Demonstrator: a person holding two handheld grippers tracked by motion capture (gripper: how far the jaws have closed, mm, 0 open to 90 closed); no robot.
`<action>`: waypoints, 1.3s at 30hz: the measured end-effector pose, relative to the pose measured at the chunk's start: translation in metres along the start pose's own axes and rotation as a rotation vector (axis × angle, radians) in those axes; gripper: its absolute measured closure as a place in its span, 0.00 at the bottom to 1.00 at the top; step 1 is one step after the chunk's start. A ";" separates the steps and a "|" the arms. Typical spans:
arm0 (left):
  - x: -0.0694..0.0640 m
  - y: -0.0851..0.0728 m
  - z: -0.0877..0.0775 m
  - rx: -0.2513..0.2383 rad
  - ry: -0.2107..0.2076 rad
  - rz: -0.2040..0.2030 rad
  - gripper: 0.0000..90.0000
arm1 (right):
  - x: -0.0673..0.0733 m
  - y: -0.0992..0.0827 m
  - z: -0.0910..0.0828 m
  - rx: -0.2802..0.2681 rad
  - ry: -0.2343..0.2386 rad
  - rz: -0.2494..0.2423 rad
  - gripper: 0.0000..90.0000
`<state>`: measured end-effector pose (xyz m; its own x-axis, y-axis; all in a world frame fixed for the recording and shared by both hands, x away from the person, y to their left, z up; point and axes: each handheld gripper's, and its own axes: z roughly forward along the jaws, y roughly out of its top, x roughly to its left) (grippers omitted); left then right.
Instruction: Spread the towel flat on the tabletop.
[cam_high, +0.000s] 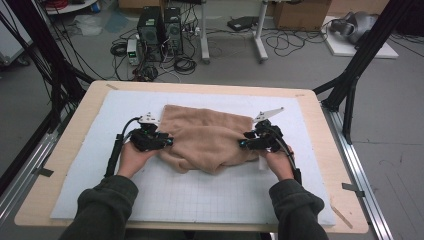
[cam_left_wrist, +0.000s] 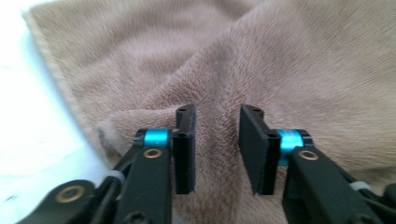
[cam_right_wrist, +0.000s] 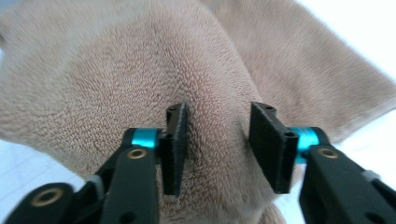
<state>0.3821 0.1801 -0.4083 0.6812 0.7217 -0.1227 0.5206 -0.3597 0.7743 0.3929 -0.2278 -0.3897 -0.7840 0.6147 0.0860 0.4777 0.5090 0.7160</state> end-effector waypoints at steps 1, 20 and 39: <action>-0.001 -0.002 -0.006 -0.021 -0.001 -0.005 0.69 | 0.003 0.000 -0.007 -0.014 -0.013 -0.005 0.59; -0.066 -0.045 -0.017 0.030 -0.156 0.077 0.50 | 0.068 -0.028 0.003 0.000 0.091 -0.177 0.50; -0.065 -0.034 -0.027 -0.001 -0.121 0.094 0.85 | 0.068 -0.012 0.006 0.000 0.098 -0.204 0.93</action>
<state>0.3061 0.1615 -0.4094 0.7839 0.6084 -0.1238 0.4516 -0.4219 0.7862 0.3365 -0.1886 -0.3967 -0.8989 0.4380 0.0064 0.3055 0.6164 0.7257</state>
